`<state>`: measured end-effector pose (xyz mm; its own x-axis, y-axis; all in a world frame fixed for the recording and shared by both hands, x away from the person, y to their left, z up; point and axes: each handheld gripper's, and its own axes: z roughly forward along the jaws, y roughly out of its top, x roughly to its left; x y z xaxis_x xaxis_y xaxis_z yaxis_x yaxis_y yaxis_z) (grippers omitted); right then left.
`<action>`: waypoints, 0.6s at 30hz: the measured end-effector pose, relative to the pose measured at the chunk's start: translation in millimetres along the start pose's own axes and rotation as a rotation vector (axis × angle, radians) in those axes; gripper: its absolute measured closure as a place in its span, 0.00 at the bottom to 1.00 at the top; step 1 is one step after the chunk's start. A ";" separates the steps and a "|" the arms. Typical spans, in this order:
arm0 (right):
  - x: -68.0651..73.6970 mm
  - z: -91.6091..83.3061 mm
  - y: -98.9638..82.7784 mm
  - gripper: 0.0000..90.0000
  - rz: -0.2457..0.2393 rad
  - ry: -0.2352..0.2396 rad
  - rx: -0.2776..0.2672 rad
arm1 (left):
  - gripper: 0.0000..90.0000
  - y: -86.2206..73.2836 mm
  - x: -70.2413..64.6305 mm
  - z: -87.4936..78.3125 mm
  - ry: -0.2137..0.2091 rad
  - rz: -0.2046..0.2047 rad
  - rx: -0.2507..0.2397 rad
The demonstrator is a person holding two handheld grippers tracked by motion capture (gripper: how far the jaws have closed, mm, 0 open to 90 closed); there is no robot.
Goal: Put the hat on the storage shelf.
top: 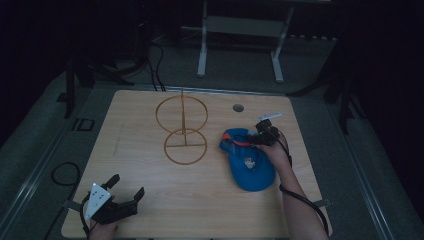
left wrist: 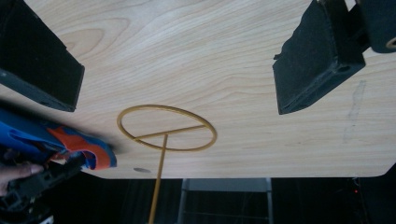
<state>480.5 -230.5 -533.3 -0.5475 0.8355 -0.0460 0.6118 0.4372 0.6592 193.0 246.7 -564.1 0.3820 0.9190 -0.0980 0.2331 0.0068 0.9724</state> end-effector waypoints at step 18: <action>1.1 10.7 -4.1 0.74 -0.046 0.071 0.080 | 0.02 -0.8 1.9 1.0 0.009 -0.003 0.007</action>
<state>483.5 -227.9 -544.0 -0.6131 0.7898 -0.0196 0.6273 0.5018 0.5956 194.5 248.0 -565.3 0.3729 0.9226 -0.0986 0.2407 0.0065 0.9706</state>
